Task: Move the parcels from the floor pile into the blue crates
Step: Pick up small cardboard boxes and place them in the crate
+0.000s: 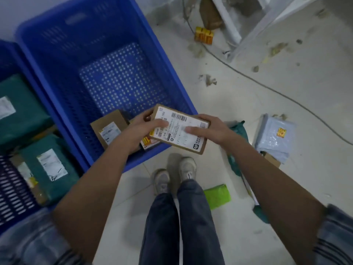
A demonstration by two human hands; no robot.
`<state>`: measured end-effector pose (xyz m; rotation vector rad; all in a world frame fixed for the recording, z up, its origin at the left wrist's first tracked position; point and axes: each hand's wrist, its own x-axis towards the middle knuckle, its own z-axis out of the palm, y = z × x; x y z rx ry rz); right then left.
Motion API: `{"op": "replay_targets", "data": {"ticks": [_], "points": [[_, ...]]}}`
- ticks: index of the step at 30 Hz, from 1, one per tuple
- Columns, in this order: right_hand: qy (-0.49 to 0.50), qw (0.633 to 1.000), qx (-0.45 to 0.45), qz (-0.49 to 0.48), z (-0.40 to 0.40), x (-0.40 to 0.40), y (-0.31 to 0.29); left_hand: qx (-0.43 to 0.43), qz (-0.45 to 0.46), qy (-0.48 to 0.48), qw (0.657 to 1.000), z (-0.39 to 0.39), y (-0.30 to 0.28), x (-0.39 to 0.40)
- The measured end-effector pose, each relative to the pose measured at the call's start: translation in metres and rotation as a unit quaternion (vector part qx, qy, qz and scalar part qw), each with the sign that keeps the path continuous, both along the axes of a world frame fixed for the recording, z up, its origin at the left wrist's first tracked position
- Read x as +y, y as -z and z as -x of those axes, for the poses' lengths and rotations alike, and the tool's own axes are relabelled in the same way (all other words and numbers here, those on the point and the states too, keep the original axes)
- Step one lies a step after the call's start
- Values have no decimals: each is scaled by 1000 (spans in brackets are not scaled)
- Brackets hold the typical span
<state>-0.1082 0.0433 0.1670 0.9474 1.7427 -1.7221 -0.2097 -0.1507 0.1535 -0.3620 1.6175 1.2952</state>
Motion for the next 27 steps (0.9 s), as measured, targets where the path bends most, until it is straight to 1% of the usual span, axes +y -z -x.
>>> {"op": "replay_targets", "data": {"ticks": [1,2,4,6,7,10,13,16,19,23,25,27], "points": [[-14,1000,-6,-1,10,-4,4,4,5,-29,1000,6,4,-1],[2,1000,-5,-1,18,-8,10,8,14,-69,997,9,7,-1],[73,997,5,-11,30,-17,24,-4,31,-144,989,9,13,-1],[111,993,6,-26,39,-30,42,-20,52,-184,981,5,24,1],[107,994,4,-28,43,-37,49,-25,54,-194,979,3,28,5],[44,998,-13,-45,50,-48,71,-34,70,-209,975,-2,44,10],[-40,995,-46,-72,62,-44,92,-25,106,-190,976,0,64,12],[-129,984,-71,-98,73,-40,118,7,152,-135,979,7,91,17],[-159,976,-78,-125,79,-38,142,42,199,-77,976,9,117,22],[-201,964,-82,-157,81,-38,173,66,239,-62,967,5,149,26],[-215,960,-98,-152,80,-41,187,71,267,-51,960,3,159,25],[-208,961,-103,-151,77,-43,196,90,302,-5,949,1,168,25]]}}
